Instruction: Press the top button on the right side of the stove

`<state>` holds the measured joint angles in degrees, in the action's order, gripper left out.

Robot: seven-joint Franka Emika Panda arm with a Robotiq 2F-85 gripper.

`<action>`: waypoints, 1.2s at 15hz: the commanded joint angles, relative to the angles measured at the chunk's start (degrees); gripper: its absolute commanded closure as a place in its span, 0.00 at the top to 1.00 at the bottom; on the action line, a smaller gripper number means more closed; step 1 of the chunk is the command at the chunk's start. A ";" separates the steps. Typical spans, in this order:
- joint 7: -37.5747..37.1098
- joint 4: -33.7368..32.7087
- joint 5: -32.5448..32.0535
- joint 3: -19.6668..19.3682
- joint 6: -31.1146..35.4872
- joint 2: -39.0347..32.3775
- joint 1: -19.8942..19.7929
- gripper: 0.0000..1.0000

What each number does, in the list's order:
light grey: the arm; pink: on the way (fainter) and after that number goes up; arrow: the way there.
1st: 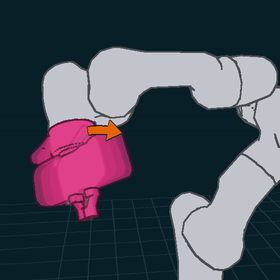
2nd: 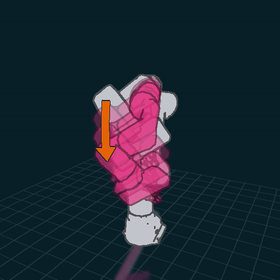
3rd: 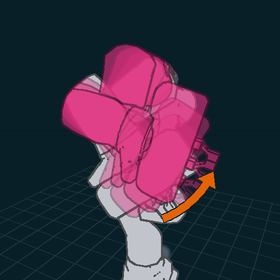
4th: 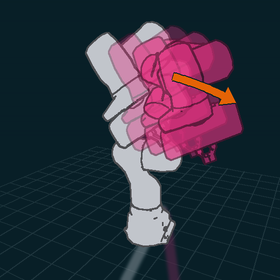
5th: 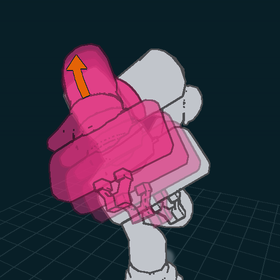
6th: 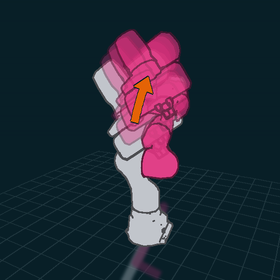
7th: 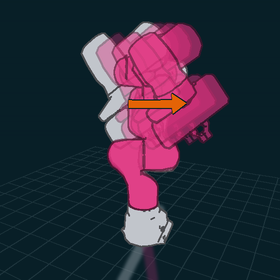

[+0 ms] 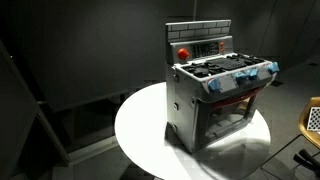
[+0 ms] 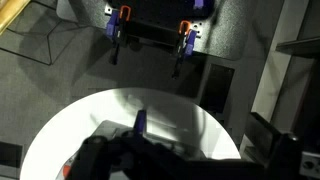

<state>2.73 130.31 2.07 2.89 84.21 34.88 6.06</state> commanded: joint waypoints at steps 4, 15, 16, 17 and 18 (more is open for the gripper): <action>0.14 -0.20 0.13 0.29 -0.14 0.12 -0.38 1.00; -3.95 -5.56 0.04 0.35 9.04 -5.70 -2.36 1.00; -4.50 -6.14 -0.06 0.34 10.45 -6.50 -2.66 1.00; -4.80 -6.91 0.05 0.14 11.76 -7.68 -2.96 1.00; -5.20 -7.48 0.03 0.03 13.24 -8.67 -3.27 1.00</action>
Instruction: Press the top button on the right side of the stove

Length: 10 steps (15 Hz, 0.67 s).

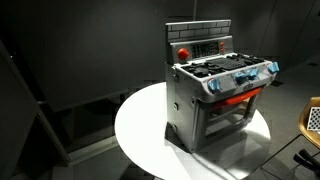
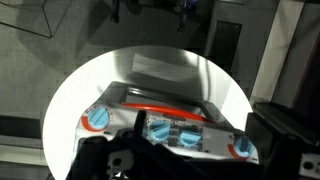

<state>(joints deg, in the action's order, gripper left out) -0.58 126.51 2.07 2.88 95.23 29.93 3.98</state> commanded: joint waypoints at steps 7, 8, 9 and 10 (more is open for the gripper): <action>-5.13 -7.71 -0.93 -0.29 12.38 -11.27 -3.72 1.00; -5.49 -8.43 -0.95 -0.40 13.37 -12.47 -3.99 1.00; -5.91 -9.23 -1.21 -0.48 14.59 -13.87 -4.32 1.00; -6.33 -10.09 -1.50 -0.59 15.48 -15.29 -4.67 1.00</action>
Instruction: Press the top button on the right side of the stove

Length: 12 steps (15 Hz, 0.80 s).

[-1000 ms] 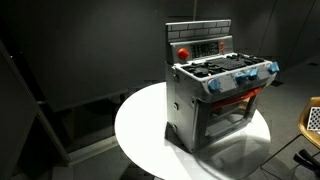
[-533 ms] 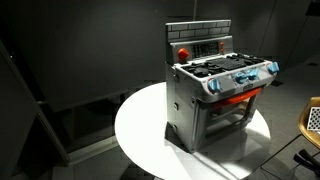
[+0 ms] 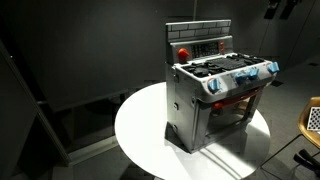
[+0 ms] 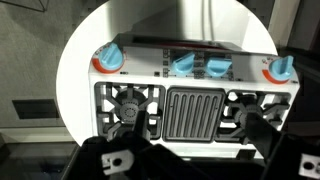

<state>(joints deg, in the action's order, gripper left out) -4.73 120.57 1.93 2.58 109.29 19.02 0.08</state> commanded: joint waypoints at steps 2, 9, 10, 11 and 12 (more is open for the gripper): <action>-3.23 -5.79 -2.01 -0.58 2.98 -7.08 -1.36 1.00; -8.84 -11.76 -6.27 -1.99 6.77 -16.49 -2.55 1.00; -9.91 -12.77 -7.06 -2.28 7.00 -17.89 -2.65 1.00; -10.71 -13.70 -7.51 -2.59 6.99 -19.09 -2.63 1.00; -11.64 -14.85 -8.19 -2.92 7.03 -20.43 -2.63 1.00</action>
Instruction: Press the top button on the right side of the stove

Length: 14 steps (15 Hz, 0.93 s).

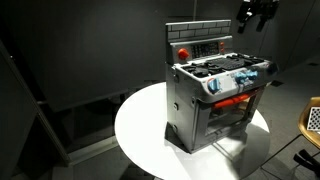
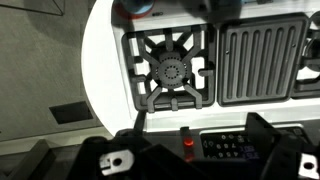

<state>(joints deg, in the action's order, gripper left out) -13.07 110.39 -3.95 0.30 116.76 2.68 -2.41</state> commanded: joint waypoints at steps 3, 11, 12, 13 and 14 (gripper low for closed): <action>-5.41 -8.11 -3.42 -1.64 -0.89 -7.71 0.04 1.00; -7.64 -15.00 -3.52 -3.63 -1.62 -14.80 0.57 1.00; -7.86 -15.66 -3.58 -3.82 -1.66 -15.48 0.64 1.00; -7.94 -16.20 -3.51 -3.99 -1.76 -16.06 0.70 1.00; -7.94 -16.81 -3.48 -4.11 -1.88 -16.62 0.77 1.00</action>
<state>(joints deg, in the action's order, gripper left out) -19.08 97.52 -6.23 -2.97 116.82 -11.46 -2.42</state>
